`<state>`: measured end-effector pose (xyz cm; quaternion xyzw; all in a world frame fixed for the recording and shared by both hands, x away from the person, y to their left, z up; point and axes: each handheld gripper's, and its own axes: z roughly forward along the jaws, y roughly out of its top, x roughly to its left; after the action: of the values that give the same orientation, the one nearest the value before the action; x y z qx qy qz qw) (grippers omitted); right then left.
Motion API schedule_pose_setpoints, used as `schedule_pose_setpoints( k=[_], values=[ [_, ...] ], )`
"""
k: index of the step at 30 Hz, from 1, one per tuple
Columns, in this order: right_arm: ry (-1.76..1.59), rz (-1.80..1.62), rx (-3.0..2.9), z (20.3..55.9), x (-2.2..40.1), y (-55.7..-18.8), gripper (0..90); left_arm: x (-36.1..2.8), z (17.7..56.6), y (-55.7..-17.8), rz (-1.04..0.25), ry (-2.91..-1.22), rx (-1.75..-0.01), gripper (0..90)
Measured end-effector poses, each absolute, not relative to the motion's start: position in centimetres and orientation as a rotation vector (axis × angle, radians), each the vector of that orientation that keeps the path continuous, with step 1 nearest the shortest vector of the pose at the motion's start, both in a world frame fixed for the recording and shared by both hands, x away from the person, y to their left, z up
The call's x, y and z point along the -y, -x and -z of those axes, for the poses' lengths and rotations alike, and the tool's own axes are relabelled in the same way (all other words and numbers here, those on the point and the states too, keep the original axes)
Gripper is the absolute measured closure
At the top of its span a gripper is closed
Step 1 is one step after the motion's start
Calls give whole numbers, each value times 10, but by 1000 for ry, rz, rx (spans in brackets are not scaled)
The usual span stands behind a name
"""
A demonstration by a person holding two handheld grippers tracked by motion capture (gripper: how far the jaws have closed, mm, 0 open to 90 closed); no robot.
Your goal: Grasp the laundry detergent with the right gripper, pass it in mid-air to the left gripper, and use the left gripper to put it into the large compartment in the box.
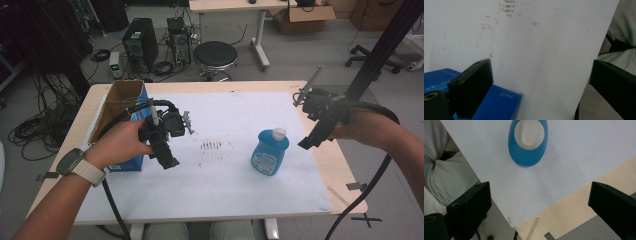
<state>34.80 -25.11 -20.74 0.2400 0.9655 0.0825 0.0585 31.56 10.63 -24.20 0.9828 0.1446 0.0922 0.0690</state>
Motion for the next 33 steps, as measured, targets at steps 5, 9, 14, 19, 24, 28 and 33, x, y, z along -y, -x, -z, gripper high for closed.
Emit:
schedule_pose_setpoints(
  k=[5,9,14,19,24,28,33],
  values=[
    [-747,-251,-2919,206,253,-346,46,-106,242,-316,-283,-2958,-432,57],
    [-756,-250,-2915,205,254,-345,45,-106,243,-317,-281,-2958,-431,57],
    [-775,-253,-2912,205,254,-343,47,-106,243,-317,-282,-2958,-434,57],
    [-810,-259,-2907,206,255,-340,47,-105,244,-317,-286,-2957,-437,56],
    [-858,-277,-2900,209,258,-338,45,-104,244,-317,-281,-2958,-438,57],
    [-876,-282,-2895,210,259,-337,46,-104,245,-317,-281,-2957,-434,56],
    [-941,-325,-2887,214,262,-336,45,-104,244,-317,-286,-2958,-439,56]
  ],
)
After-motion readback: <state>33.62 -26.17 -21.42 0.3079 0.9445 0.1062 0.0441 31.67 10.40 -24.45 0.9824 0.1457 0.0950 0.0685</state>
